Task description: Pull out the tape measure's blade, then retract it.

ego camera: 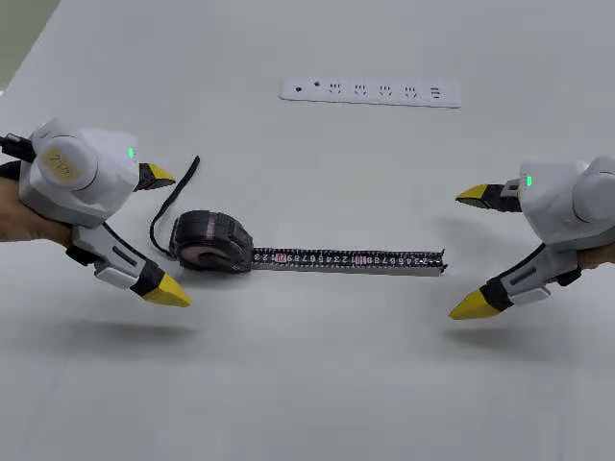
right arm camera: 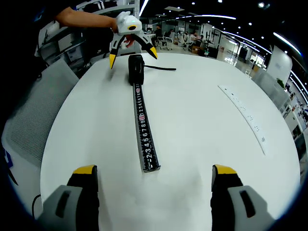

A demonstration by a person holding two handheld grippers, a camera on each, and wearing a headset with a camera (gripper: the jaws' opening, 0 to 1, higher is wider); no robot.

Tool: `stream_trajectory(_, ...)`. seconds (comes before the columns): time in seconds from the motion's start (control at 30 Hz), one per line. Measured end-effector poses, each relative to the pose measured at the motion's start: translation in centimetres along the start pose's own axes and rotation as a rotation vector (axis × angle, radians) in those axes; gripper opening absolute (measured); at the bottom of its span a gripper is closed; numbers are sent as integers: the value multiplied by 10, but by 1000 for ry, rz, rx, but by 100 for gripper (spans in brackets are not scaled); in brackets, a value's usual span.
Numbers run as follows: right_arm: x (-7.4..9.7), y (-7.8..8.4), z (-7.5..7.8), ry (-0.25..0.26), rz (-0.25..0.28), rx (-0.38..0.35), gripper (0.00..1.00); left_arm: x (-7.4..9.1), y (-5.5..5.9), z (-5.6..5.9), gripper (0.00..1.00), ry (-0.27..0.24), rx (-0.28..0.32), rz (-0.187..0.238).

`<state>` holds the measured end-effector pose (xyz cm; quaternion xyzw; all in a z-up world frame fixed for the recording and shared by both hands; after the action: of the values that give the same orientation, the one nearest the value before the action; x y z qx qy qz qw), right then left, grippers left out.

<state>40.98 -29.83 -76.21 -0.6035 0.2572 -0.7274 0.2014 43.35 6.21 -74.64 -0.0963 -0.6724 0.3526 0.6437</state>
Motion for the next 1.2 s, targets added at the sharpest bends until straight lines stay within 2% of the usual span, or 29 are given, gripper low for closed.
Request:
stream_trajectory(0.4, 11, -4, -6, 35, 26, -37, 100, 11, 2, 7, 100, -24, 47, 62)
stream_trajectory(0.6, 17, -5, -12, 66, 43, -66, 100, 18, 7, 13, 100, -51, 89, 115)
stream_trajectory(0.77, 21, -7, -22, 97, 59, -92, 100, 25, 9, 21, 100, -78, 139, 178)
stream_trajectory(1.2, 32, -16, -45, 194, 117, -181, 99, 39, 16, 49, 100, -140, 209, 278)
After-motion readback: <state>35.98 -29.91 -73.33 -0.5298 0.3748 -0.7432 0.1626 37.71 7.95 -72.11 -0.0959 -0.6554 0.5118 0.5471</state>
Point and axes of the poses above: the centre of the closed fingertips' face, and the gripper's own axes: x roughly backward along the fingers, z roughly to its right, y roughly out of its underside, the point moved 6 cm from there along x, roughly backward along the fingers, and after that the axes turned 9 degrees about x, right-handed, at the moved point
